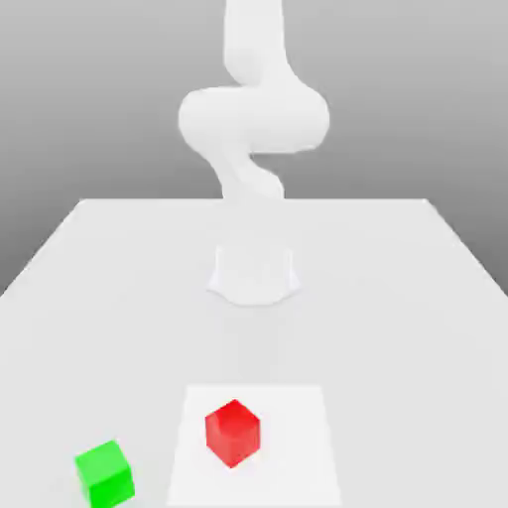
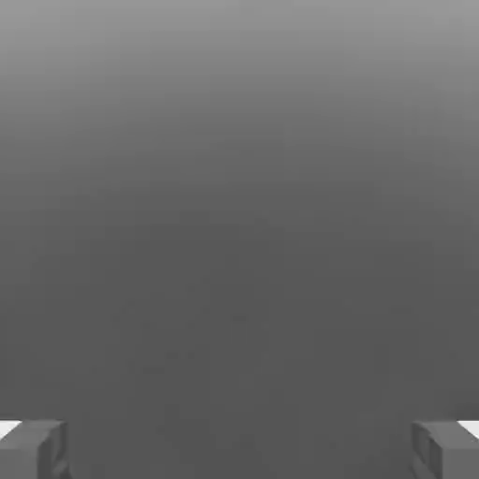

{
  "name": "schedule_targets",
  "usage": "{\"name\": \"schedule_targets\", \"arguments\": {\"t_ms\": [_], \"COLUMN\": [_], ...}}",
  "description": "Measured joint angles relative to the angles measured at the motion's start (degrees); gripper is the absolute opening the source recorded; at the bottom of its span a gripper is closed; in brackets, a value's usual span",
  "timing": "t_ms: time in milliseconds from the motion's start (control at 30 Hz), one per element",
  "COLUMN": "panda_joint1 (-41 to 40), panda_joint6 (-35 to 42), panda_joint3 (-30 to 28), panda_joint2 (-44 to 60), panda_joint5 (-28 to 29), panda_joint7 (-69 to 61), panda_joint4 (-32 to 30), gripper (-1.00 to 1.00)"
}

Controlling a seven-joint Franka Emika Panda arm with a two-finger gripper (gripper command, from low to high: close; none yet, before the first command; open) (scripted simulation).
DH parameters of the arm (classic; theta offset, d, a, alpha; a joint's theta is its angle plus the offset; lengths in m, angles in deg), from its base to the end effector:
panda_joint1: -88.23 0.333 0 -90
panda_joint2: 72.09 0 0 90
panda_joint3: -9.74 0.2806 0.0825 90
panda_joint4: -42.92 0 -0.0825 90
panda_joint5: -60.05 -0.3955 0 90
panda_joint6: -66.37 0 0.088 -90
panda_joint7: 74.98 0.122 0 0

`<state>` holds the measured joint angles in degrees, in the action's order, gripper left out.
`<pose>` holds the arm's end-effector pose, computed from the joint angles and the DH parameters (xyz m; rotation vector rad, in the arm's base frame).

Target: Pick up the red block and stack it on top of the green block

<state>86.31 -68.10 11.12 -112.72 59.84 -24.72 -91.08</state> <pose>0.4261 -0.0018 0.6246 -2.4409 1.1613 -0.9273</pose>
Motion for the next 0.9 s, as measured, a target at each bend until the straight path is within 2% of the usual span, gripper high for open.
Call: {"name": "schedule_targets", "arguments": {"t_ms": [333, 667, 900], "panda_joint1": [-6.4, -9.3, -6.9], "panda_joint6": [-10.9, -21.6, -32.8], "panda_joint3": [4.8, 5.9, 2.7], "panda_joint2": [21.1, 41.9, 56.4], "panda_joint5": [0.7, 2.0, 5.1], "panda_joint7": [19.1, 38.2, 43.6], "panda_joint4": [-9.0, -17.8, -17.5], "gripper": [0.0, 0.0, 0.0]}}
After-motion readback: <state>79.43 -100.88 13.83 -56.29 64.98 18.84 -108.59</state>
